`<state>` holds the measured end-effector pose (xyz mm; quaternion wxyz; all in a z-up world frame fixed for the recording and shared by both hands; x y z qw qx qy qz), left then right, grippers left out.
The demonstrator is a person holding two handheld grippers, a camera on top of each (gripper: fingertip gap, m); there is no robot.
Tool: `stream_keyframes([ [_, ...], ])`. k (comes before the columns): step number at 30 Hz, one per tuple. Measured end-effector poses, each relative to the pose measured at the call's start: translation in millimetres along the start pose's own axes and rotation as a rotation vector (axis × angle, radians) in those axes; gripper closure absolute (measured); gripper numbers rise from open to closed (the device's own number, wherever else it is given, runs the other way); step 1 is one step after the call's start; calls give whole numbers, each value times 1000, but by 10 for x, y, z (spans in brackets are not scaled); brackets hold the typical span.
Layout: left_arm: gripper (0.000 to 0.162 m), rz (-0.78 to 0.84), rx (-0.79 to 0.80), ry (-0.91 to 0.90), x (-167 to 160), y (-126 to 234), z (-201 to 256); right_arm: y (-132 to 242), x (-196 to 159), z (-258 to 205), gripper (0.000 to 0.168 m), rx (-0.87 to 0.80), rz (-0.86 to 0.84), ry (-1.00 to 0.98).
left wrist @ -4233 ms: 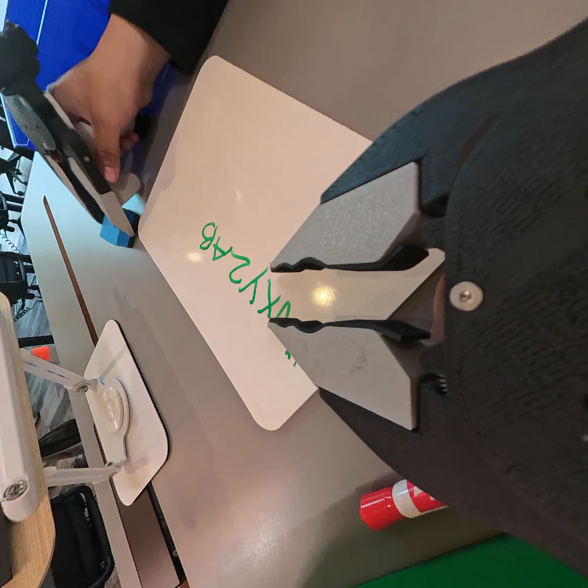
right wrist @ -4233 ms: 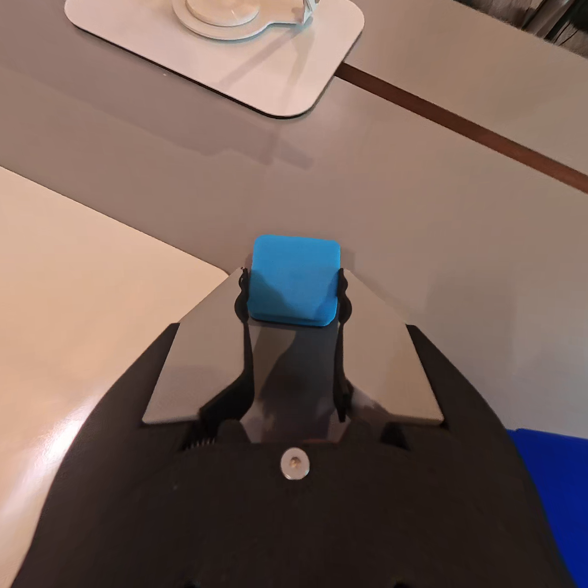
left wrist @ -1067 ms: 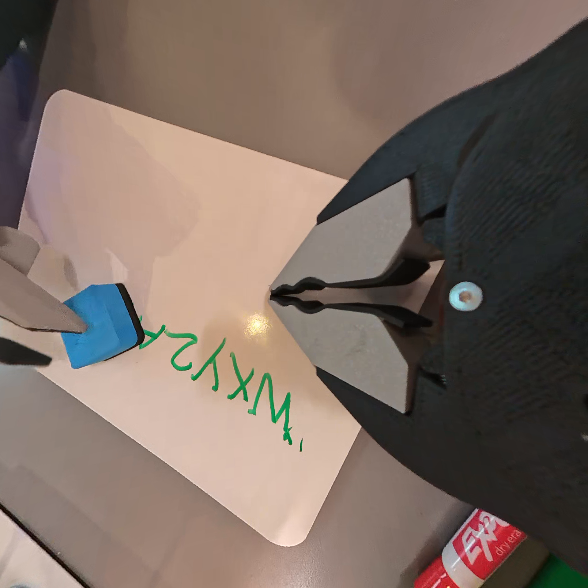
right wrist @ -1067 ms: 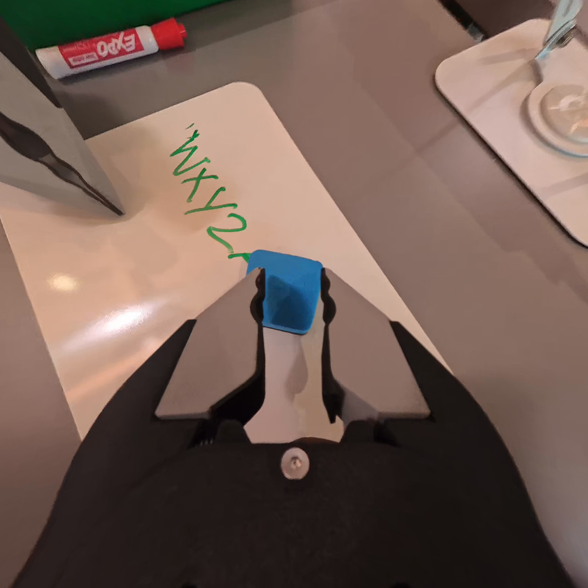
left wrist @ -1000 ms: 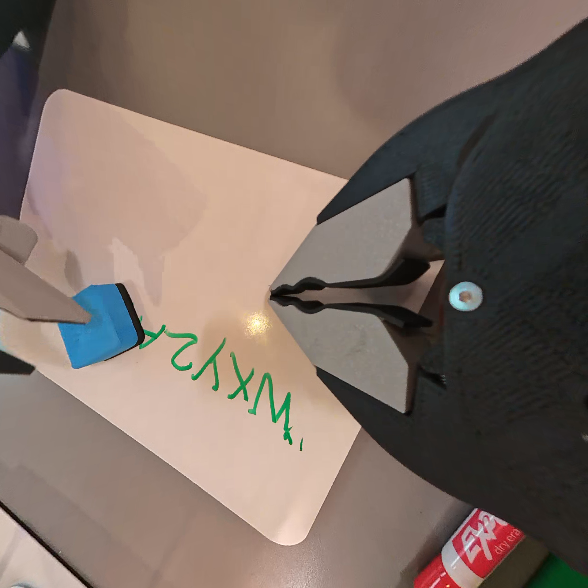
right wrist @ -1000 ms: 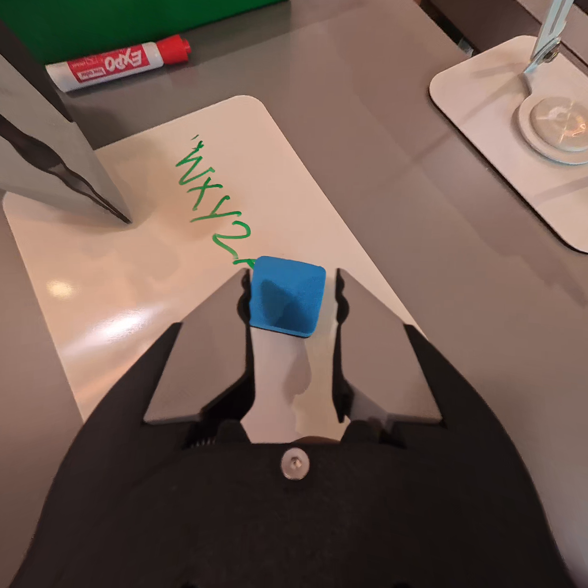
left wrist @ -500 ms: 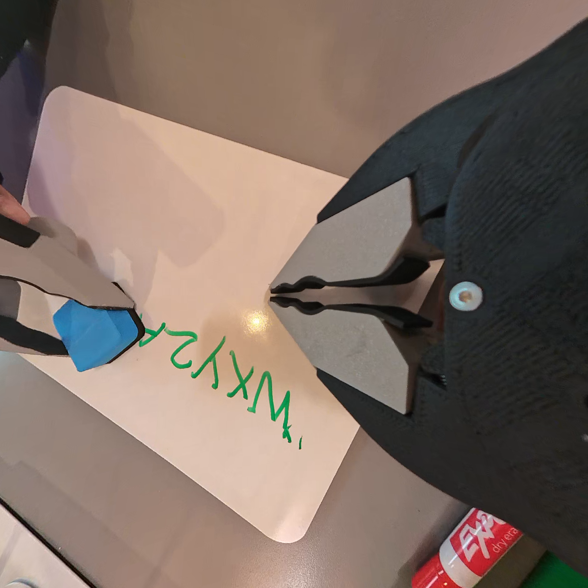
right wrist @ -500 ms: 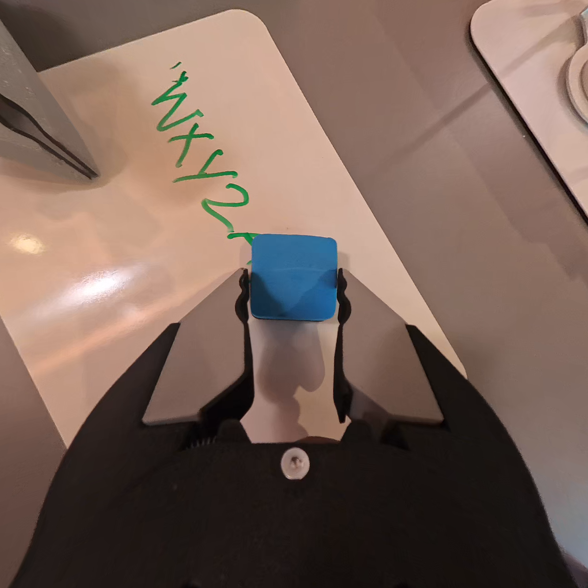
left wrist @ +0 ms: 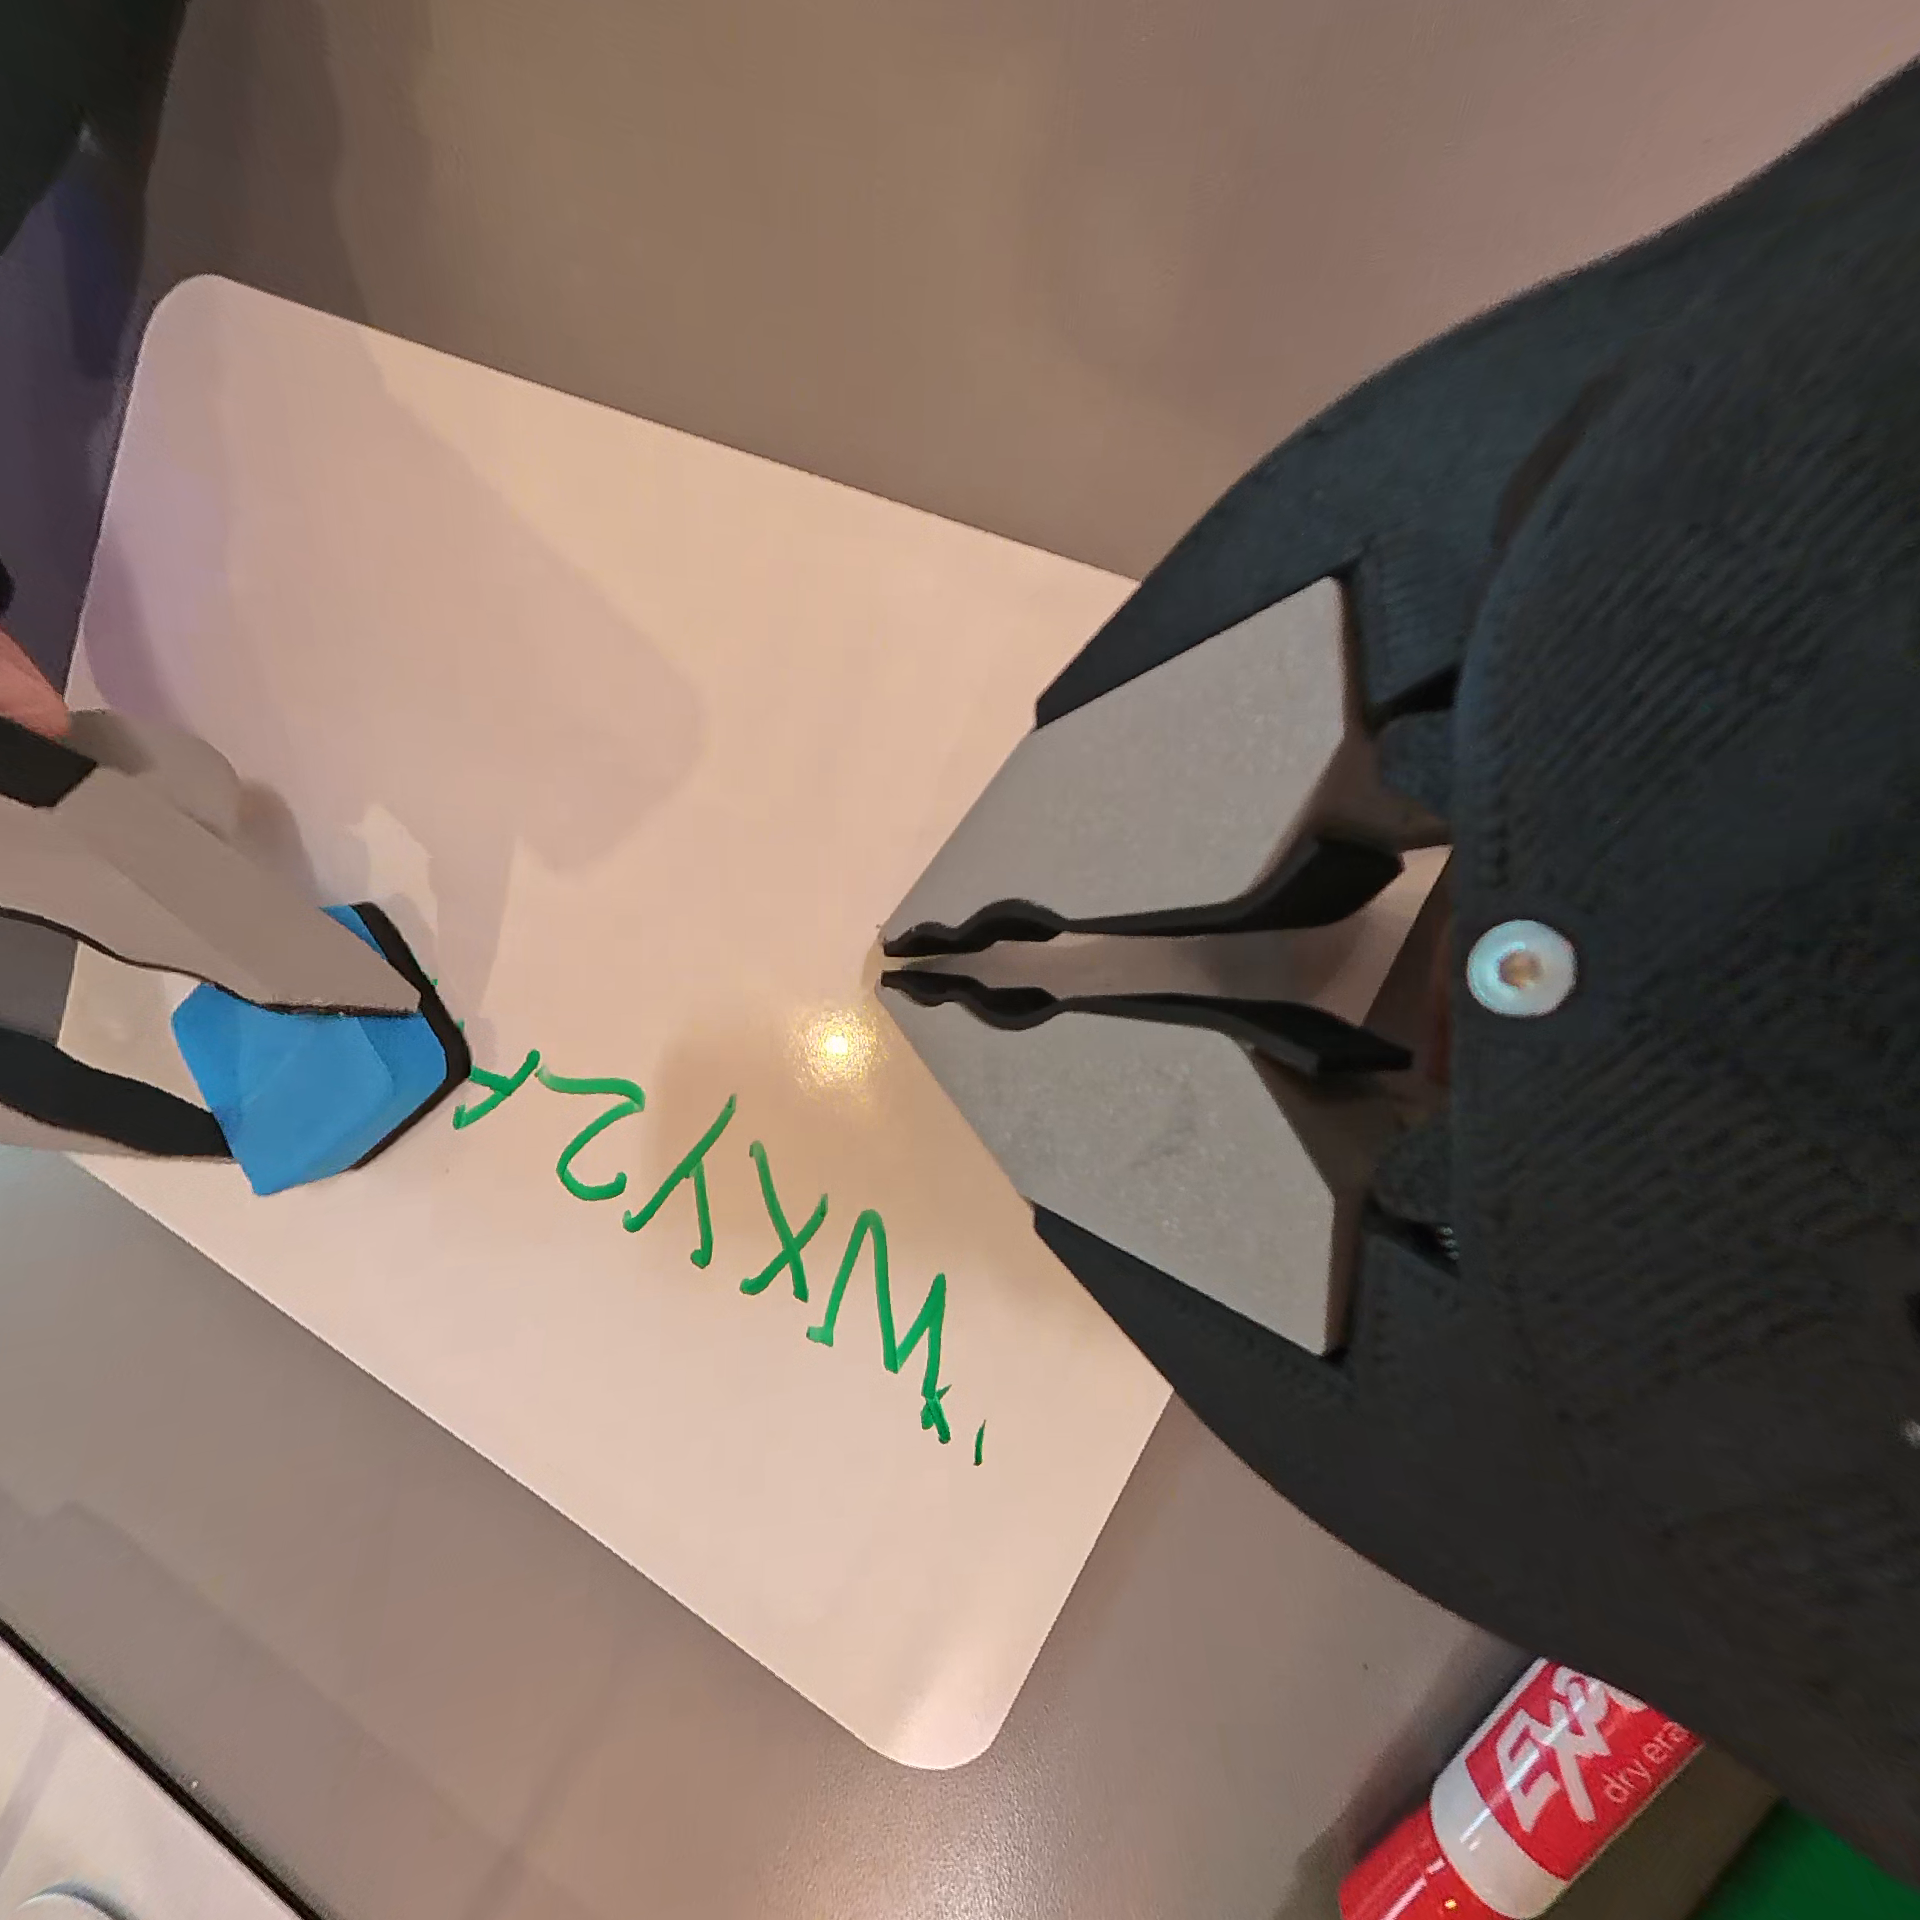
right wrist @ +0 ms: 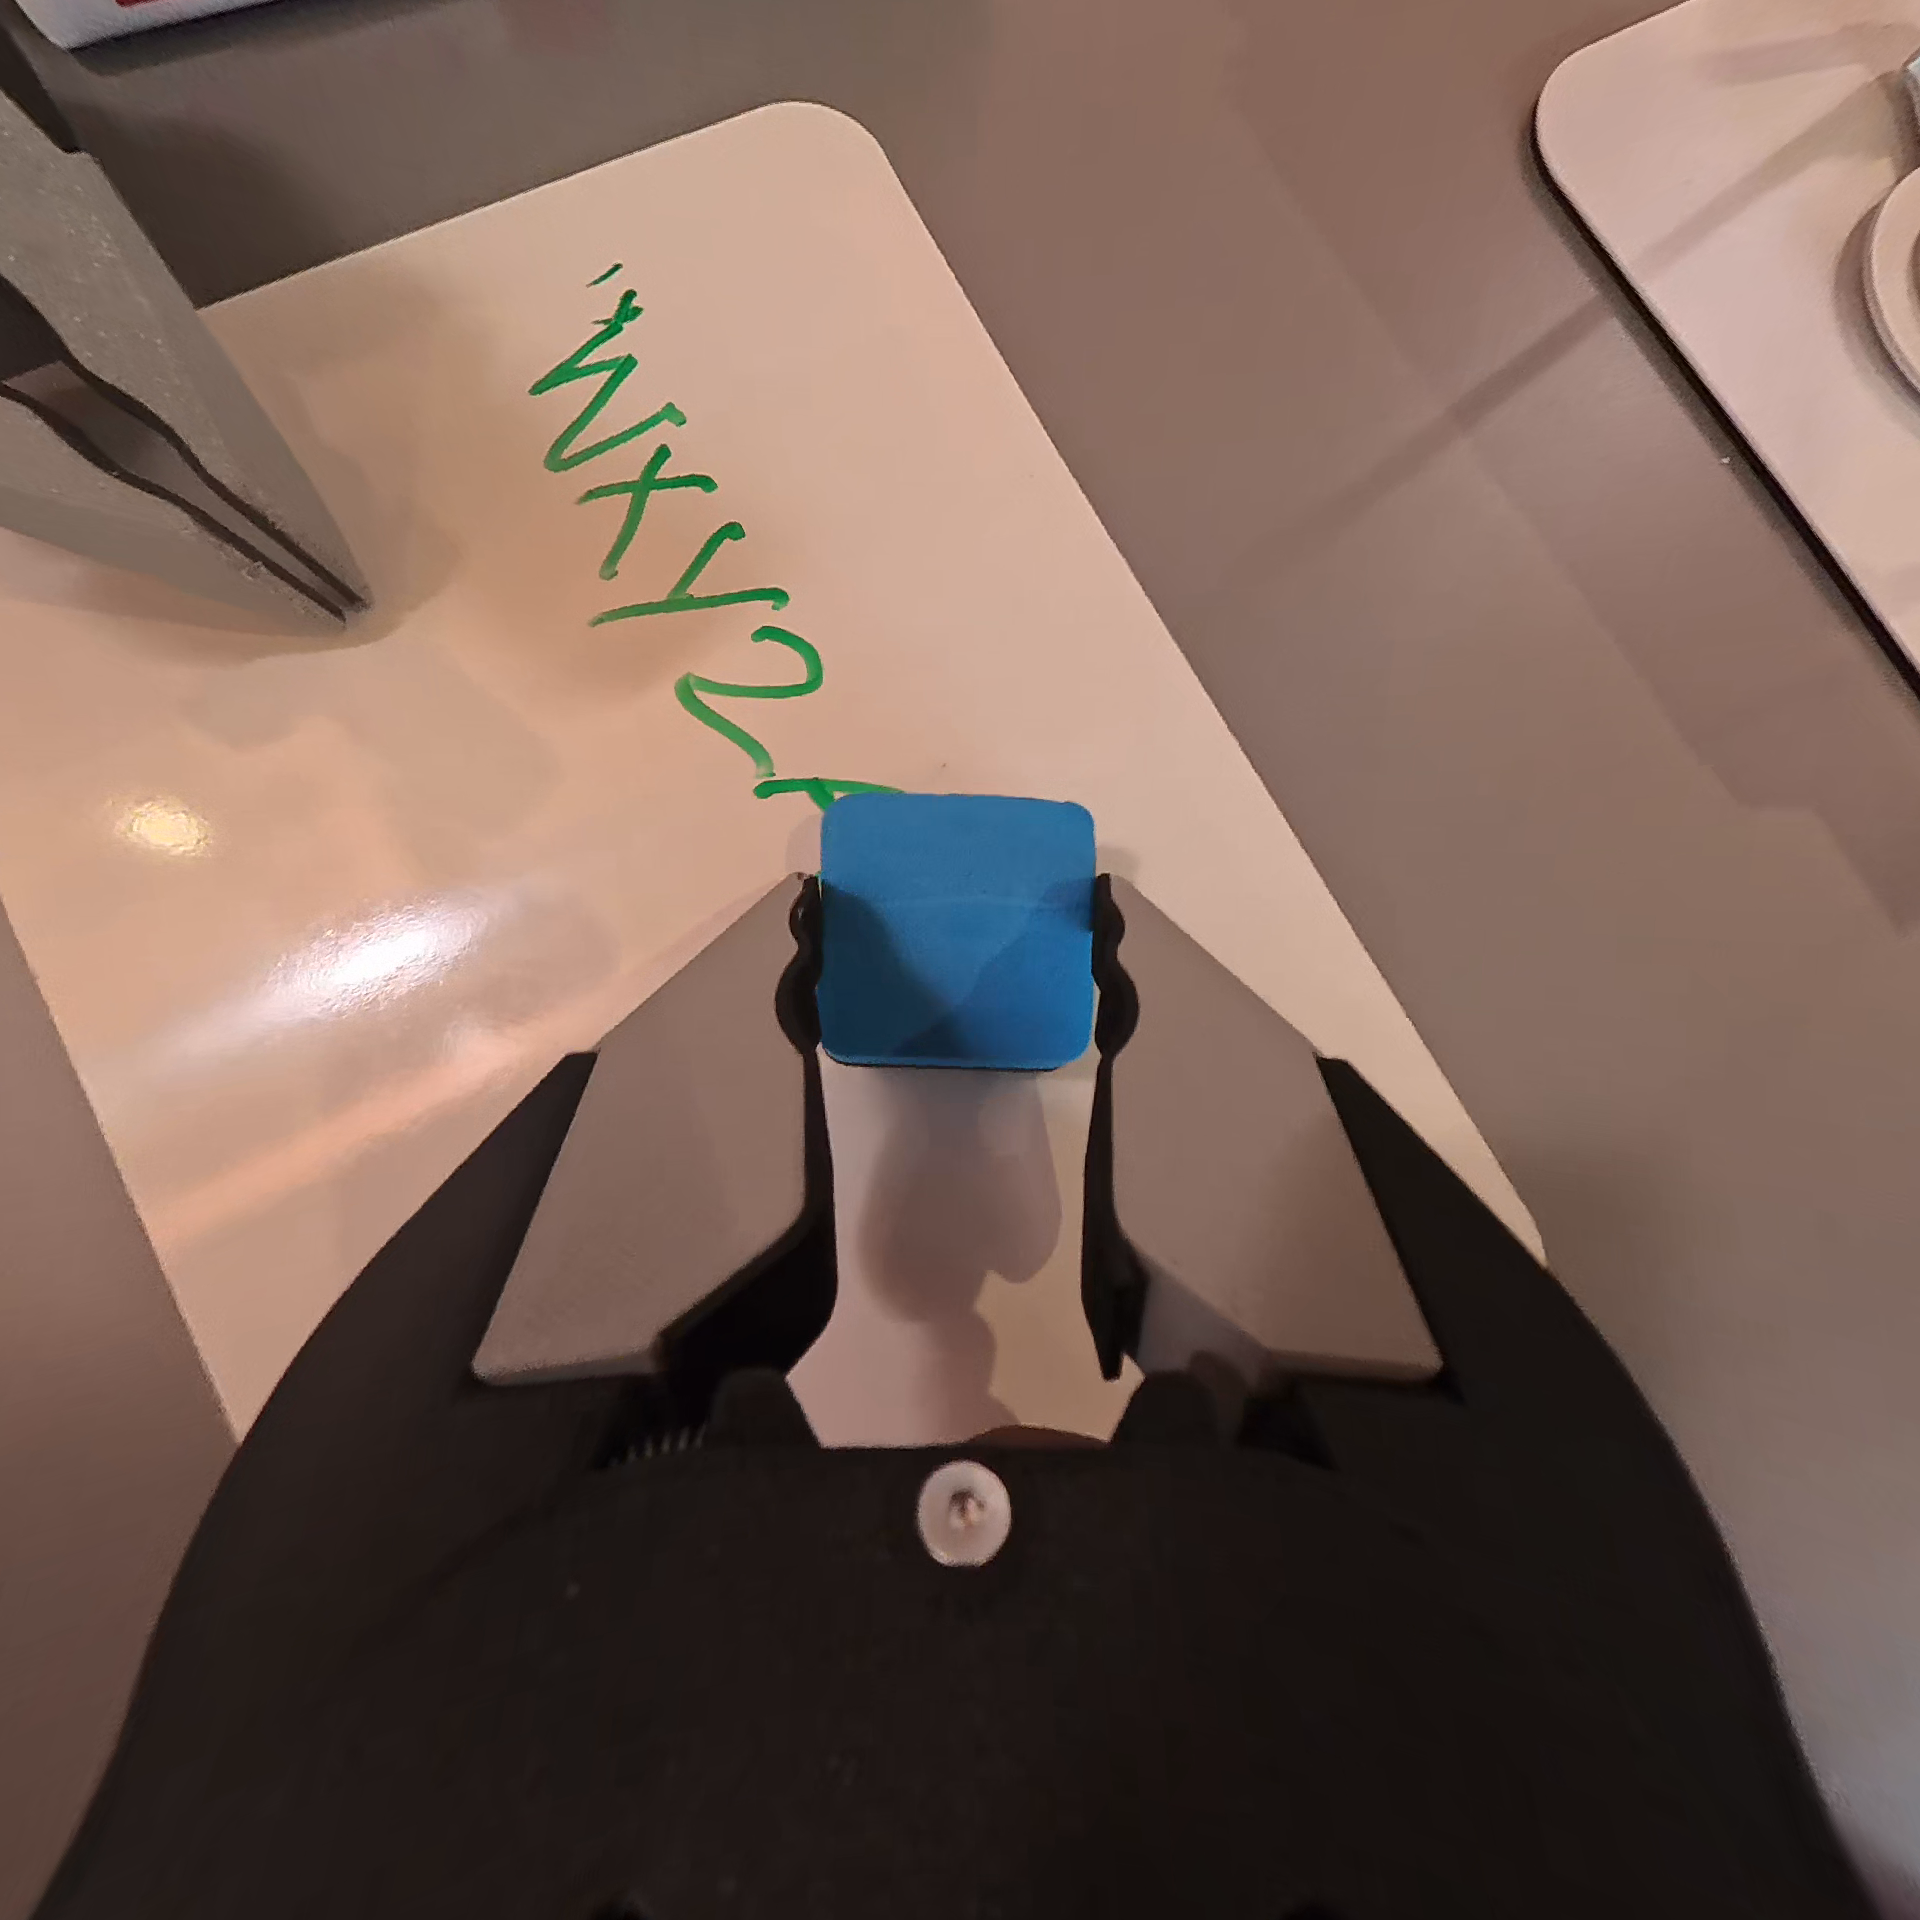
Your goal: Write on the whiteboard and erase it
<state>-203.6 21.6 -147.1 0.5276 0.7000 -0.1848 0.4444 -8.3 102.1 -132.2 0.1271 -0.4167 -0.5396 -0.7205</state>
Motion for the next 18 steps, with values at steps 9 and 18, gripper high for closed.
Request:
stream_keyframes([
  [9,162,-1,-1,-1,0,-2,1,-6,4,10,119,-42,-22,19],
  [18,162,-8,20,-37,5,-22,29,-92,102,-133,119,-39,-26,83],
])
Point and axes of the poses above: each gripper's, where its closed fingertips meet, y back along the fingers, x out of its top, z = x × y across the jaws, the point moved 8 cm from there along y, back along the fingers, and after that the axes turned 6 degrees about z, right-handed, at the moved point
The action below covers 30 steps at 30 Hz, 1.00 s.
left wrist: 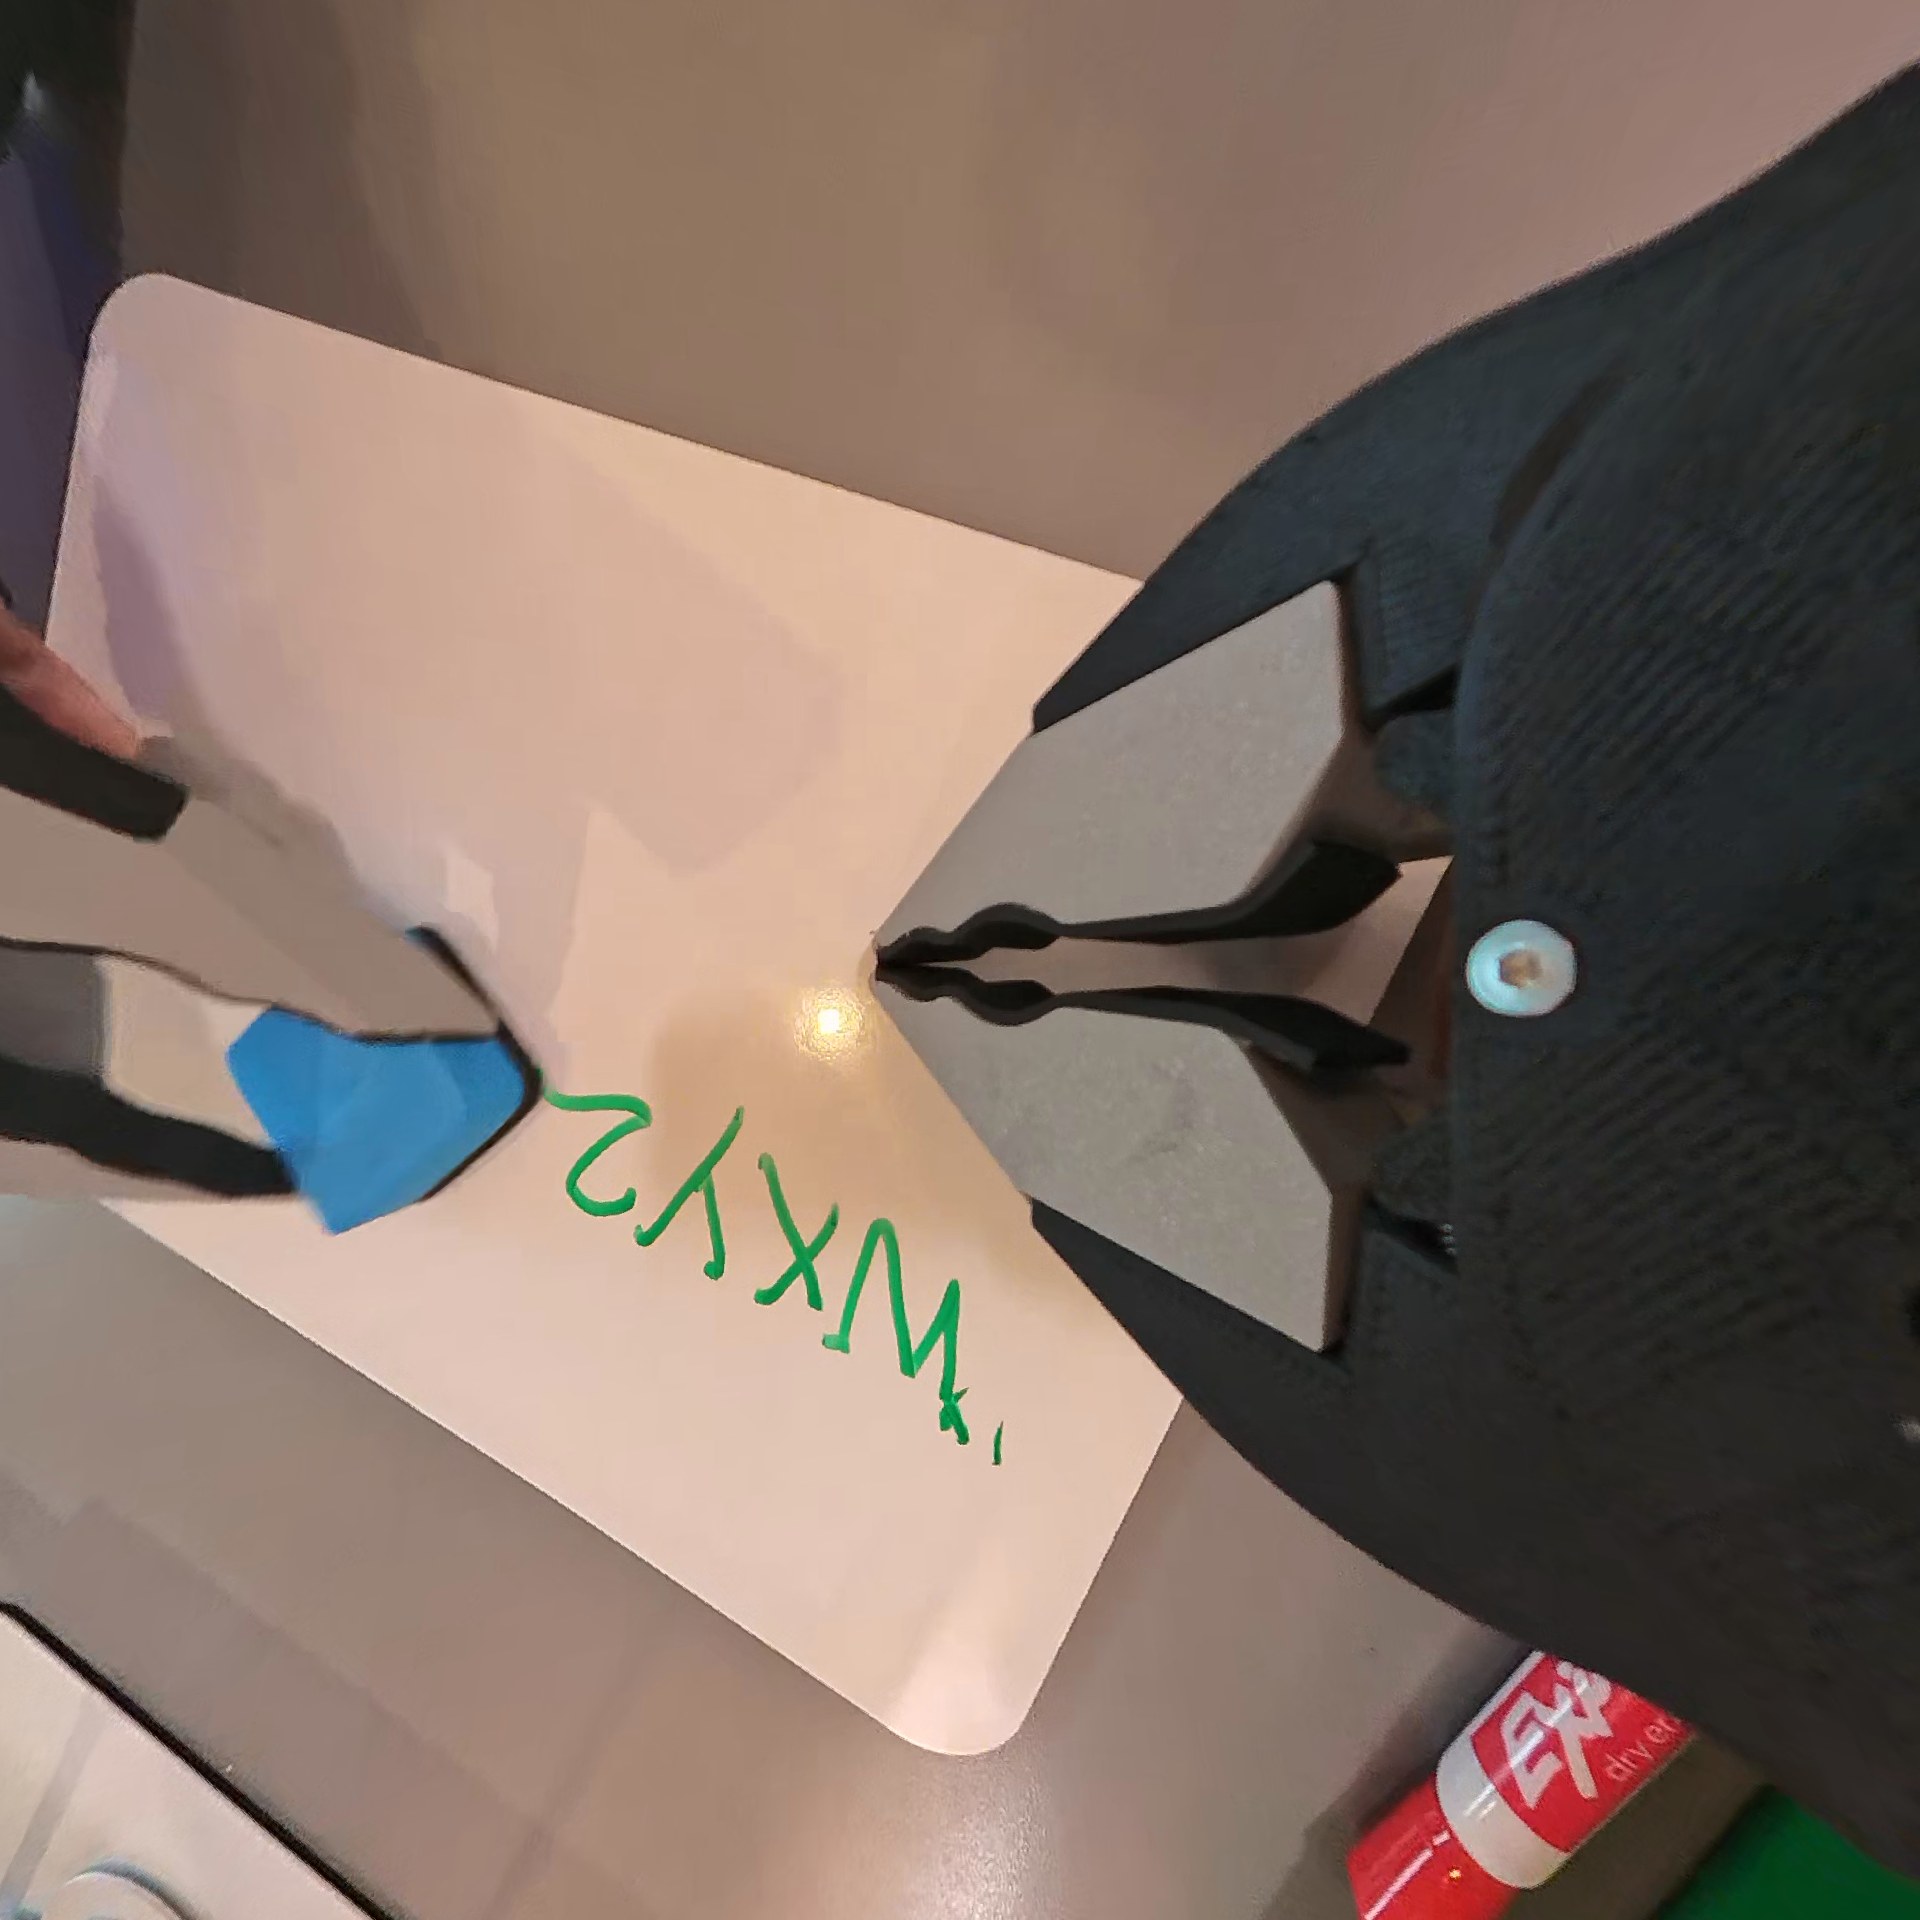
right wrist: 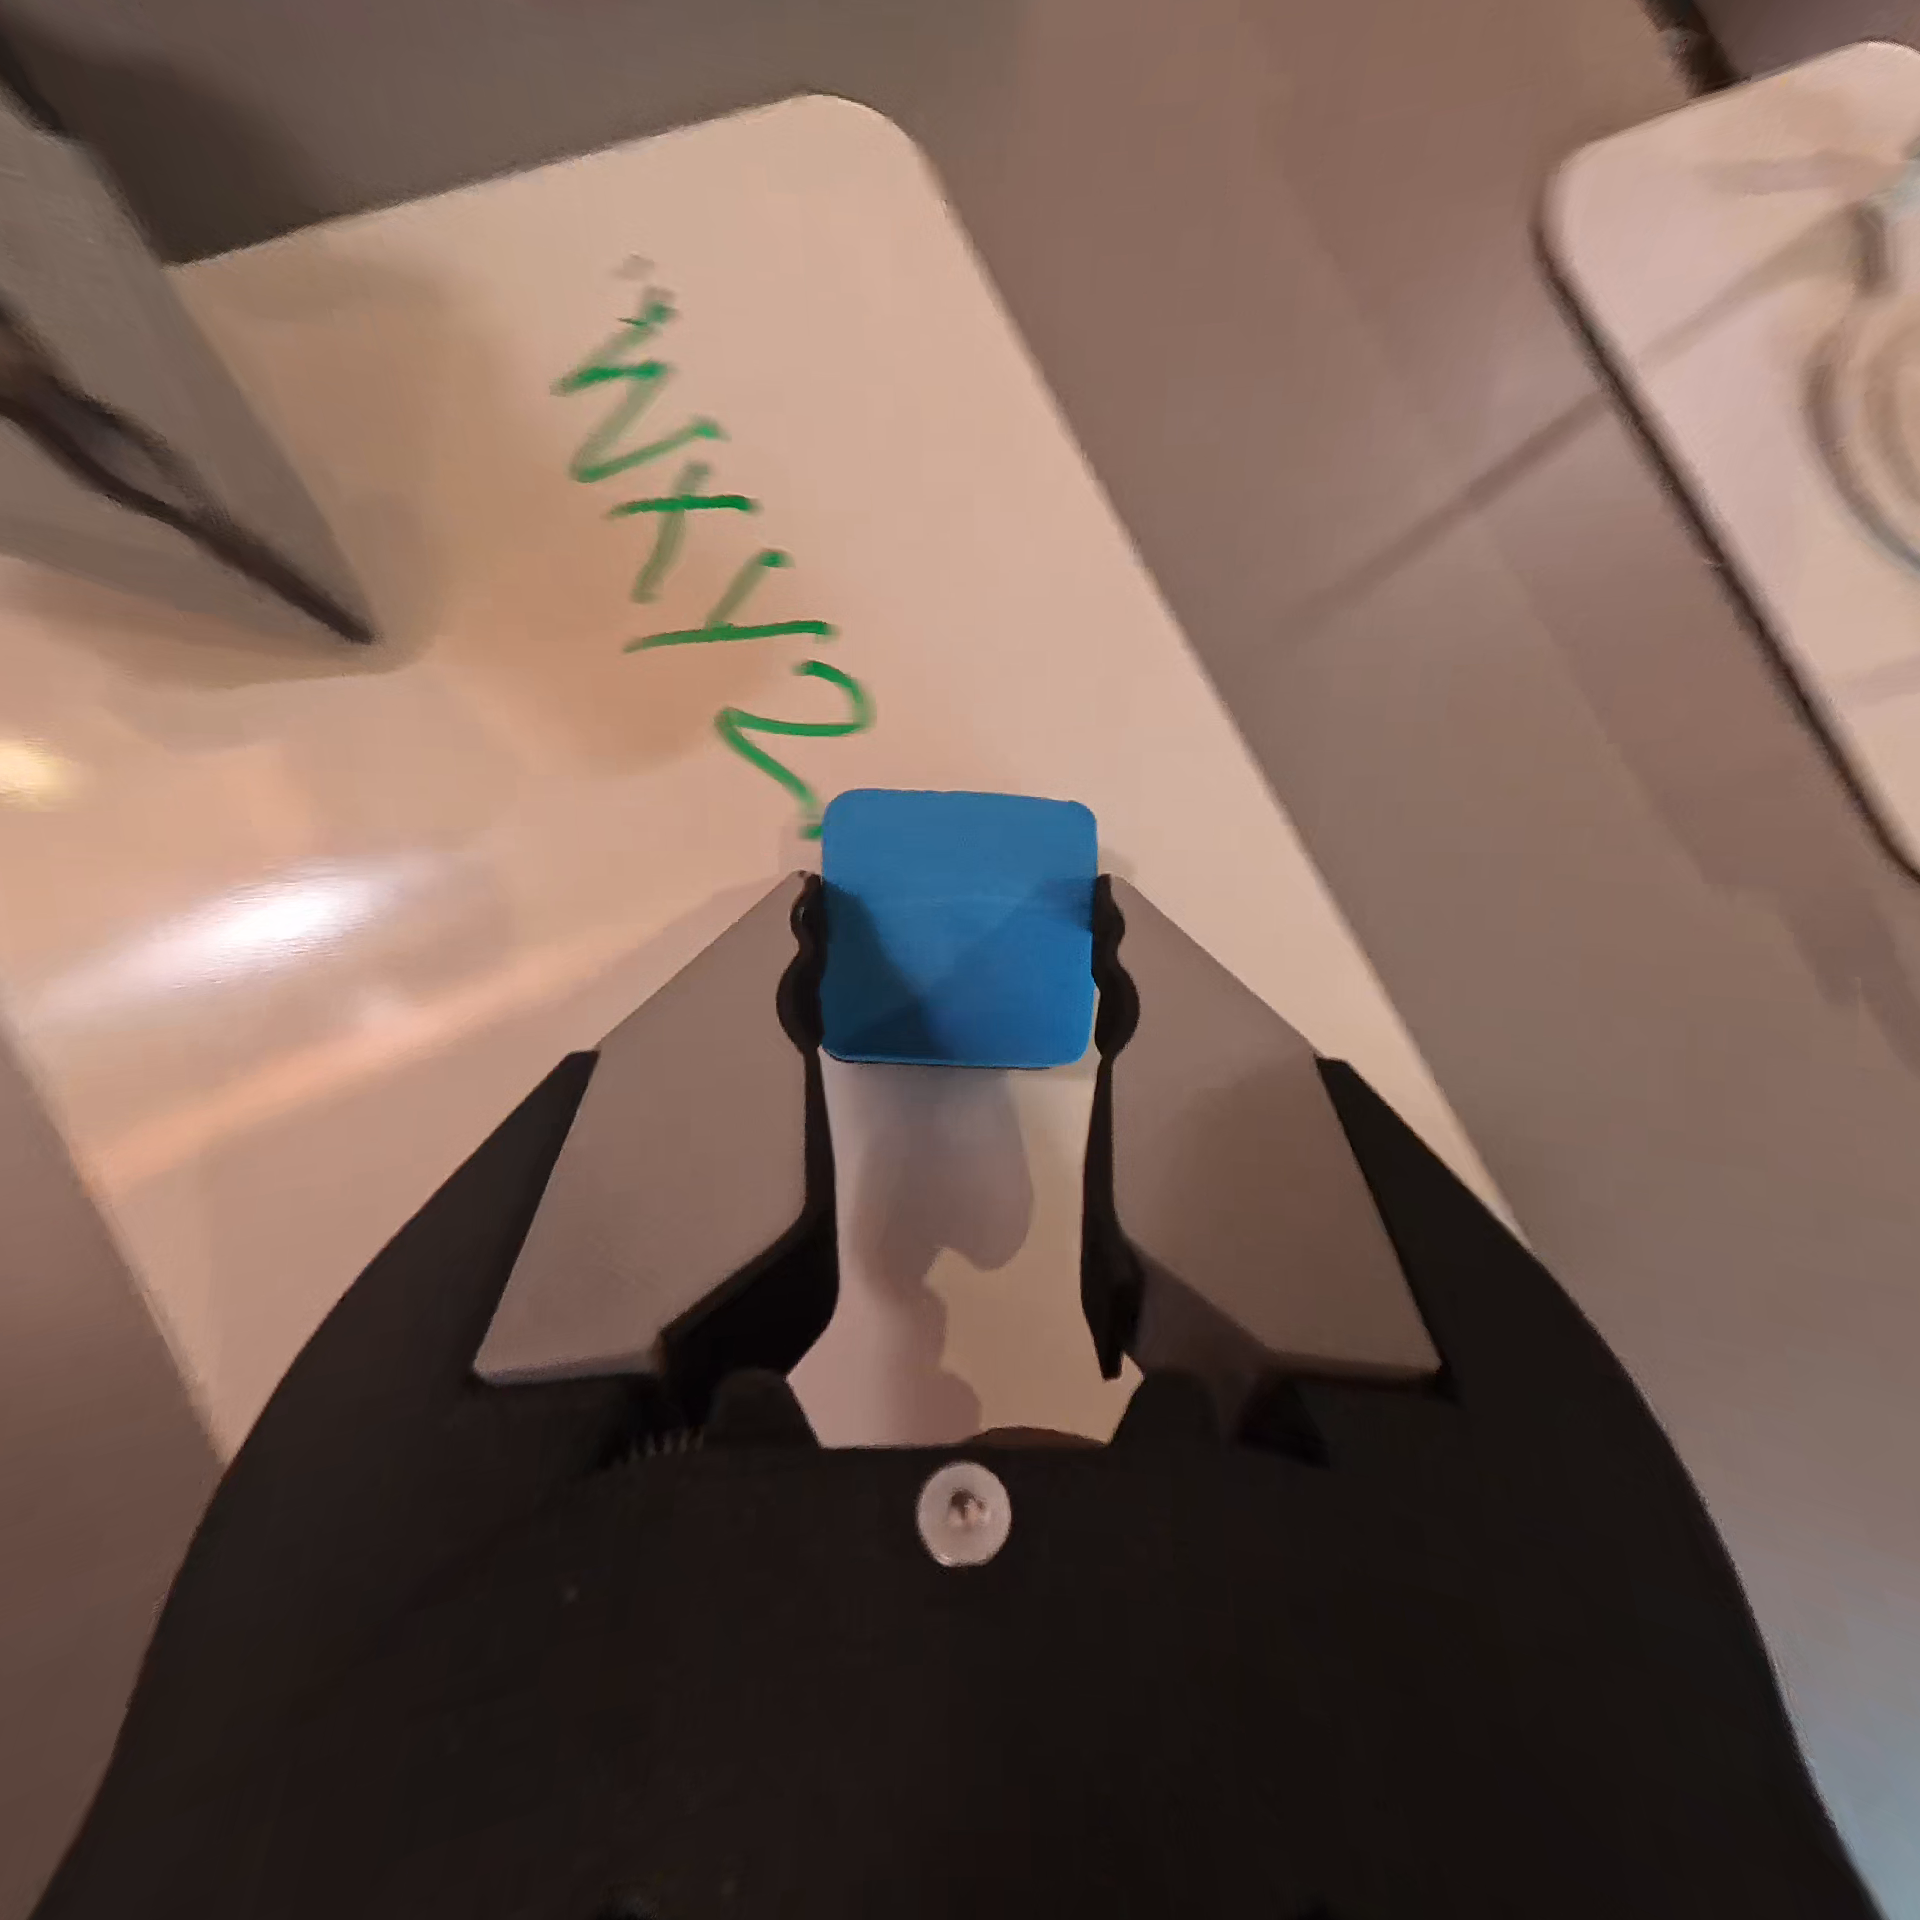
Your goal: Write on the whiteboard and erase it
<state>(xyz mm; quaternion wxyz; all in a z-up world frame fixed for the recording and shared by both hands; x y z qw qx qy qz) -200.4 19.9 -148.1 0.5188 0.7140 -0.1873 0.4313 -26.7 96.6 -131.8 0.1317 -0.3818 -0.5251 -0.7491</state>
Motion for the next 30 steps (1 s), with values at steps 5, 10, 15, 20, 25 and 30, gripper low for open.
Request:
stream_keyframes([
  [5,162,3,-22,28,0,2,-17,-21,-5,175,119,-142,-29,-15],
  [10,162,4,-27,34,-3,9,-14,-51,56,-54,119,29,2,16],
  [15,162,5,-35,39,-4,12,-14,-49,60,-3,119,33,-32,-27],
  [20,162,5,-38,44,-5,13,-17,45,-51,245,120,-183,-101,-52],
  [25,162,6,-39,45,-5,13,-20,23,-28,116,119,-72,-71,-79],
  [30,162,6,-39,45,-5,13,-19,-64,112,-155,120,93,-11,-55],
])
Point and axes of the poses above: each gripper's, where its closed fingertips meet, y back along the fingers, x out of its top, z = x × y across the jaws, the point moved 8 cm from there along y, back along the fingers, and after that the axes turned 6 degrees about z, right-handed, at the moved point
